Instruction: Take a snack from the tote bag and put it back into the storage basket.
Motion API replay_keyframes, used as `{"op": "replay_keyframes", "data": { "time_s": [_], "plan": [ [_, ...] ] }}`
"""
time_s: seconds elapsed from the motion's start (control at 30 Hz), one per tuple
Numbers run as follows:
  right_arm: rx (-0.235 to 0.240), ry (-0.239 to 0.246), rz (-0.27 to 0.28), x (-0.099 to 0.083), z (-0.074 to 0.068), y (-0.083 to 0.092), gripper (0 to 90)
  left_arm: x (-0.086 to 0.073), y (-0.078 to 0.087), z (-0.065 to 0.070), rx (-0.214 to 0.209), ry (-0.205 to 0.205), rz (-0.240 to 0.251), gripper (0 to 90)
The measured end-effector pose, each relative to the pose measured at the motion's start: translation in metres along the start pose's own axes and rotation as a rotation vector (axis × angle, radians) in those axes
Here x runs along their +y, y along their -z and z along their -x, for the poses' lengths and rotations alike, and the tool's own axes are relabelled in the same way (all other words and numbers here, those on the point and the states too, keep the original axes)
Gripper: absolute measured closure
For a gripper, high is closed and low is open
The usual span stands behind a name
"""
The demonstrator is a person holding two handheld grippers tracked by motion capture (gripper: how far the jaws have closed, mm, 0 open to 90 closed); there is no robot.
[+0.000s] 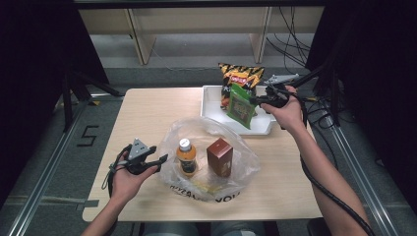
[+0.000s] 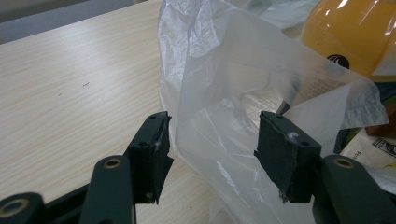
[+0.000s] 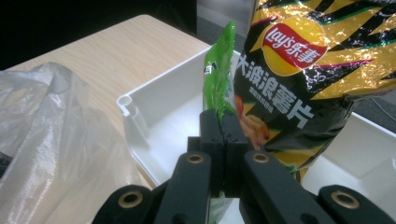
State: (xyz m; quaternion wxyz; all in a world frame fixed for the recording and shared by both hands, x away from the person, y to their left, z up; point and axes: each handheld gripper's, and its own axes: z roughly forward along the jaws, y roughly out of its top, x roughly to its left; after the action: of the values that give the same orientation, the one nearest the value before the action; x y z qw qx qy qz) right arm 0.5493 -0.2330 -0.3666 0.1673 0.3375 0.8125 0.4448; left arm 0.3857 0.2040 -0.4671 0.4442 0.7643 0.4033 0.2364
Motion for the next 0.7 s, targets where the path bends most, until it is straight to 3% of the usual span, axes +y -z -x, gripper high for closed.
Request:
{"op": "replay_keyframes", "data": {
  "time_s": [0.13, 0.23, 0.47, 0.53, 0.63, 0.7],
  "plan": [
    [0.003, -0.011, -0.001, -0.003, 0.001, -0.005, 90.0, 0.000, 0.000, 0.000, -0.001, -0.001, -0.001, 43.4],
    [-0.005, 0.017, -0.010, -0.003, 0.005, -0.006, 90.0, 0.000, 0.000, 0.000, -0.002, 0.000, 0.000, 43.3],
    [-0.012, -0.012, -0.003, -0.005, 0.005, -0.013, 90.0, 0.000, 0.000, 0.000, -0.002, -0.003, -0.002, 43.3],
    [-0.012, 0.007, -0.003, -0.005, 0.007, -0.014, 90.0, 0.000, 0.000, -0.001, -0.001, -0.003, -0.002, 43.3],
    [-0.010, -0.021, -0.005, -0.006, 0.004, -0.017, 90.0, 0.000, 0.000, -0.001, 0.001, -0.005, -0.001, 43.3],
    [-0.004, 0.007, -0.023, -0.006, 0.006, -0.019, 90.0, 0.000, 0.001, -0.001, 0.000, -0.007, -0.005, 43.3]
  ]
}}
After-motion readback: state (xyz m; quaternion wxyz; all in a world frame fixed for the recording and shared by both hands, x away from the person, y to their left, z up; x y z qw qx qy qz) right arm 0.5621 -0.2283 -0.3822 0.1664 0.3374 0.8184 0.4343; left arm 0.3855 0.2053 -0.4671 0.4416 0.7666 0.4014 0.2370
